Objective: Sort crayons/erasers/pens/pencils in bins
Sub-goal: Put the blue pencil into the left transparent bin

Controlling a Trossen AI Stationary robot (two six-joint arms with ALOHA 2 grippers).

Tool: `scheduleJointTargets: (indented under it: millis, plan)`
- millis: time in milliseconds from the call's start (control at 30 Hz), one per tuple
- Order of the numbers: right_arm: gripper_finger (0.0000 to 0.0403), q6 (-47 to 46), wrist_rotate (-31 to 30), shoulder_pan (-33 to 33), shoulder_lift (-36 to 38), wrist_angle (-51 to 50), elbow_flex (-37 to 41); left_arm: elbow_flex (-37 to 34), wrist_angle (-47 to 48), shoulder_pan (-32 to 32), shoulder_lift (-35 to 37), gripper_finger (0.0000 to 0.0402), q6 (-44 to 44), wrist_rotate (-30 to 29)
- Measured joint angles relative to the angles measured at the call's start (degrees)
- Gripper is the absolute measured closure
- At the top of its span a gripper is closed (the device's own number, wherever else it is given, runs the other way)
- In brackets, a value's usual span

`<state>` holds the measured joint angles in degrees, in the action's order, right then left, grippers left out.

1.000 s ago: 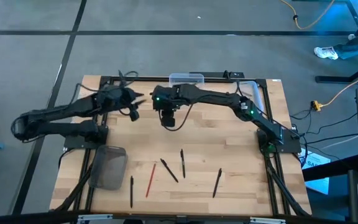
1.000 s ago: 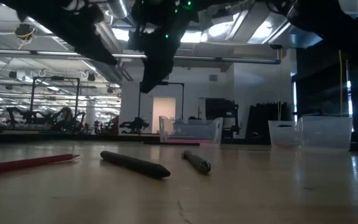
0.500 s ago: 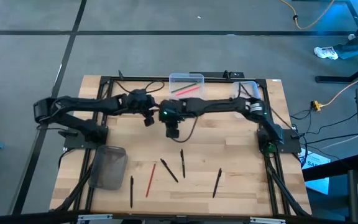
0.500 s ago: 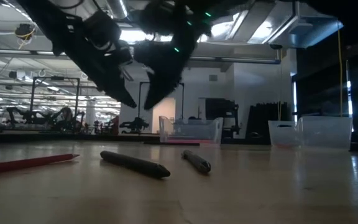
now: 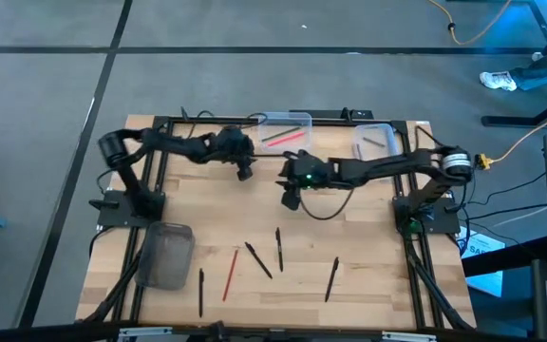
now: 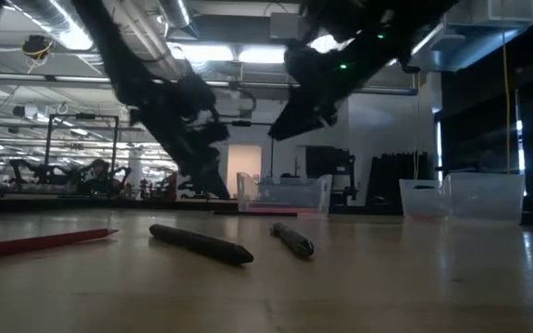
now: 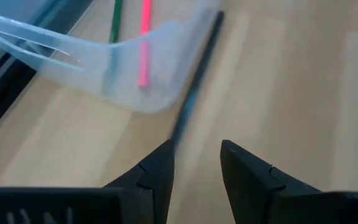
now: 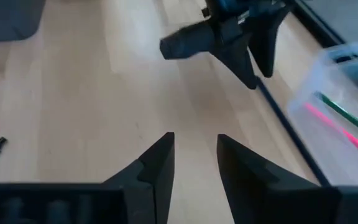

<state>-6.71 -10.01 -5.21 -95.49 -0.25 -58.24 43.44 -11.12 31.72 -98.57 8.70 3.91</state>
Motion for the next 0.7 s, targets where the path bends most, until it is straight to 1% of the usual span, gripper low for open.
scheduleJointTargets:
  millis: [167,300,433,533,600,700]
  plan:
    - [0.0279,-1.1,-0.1,-0.3,3.0,2.5,4.0,8.3,5.8,1.4,-6.5,0.0278,1.2,0.1]
    - [0.0279,-2.1,-1.3,-0.3,3.2,2.7,6.0,12.8,14.3,2.7,-9.4,0.0278,3.9,0.1]
    - [0.0279,-2.2,-1.6,-0.3,3.2,3.7,7.0,13.6,15.4,3.9,-10.2,0.0278,5.2,1.5]
    - [0.0279,-2.0,-2.3,-0.4,3.2,4.7,6.9,13.7,16.6,4.9,-10.4,0.0279,5.7,5.9]
    - [0.0279,-1.6,-2.3,-0.6,3.2,4.9,6.9,13.8,17.8,4.9,-10.4,0.0285,6.0,6.1]
    - [0.0279,-0.6,-2.4,-0.6,3.4,5.8,6.8,13.8,19.3,4.6,-10.3,0.0309,6.2,5.7]
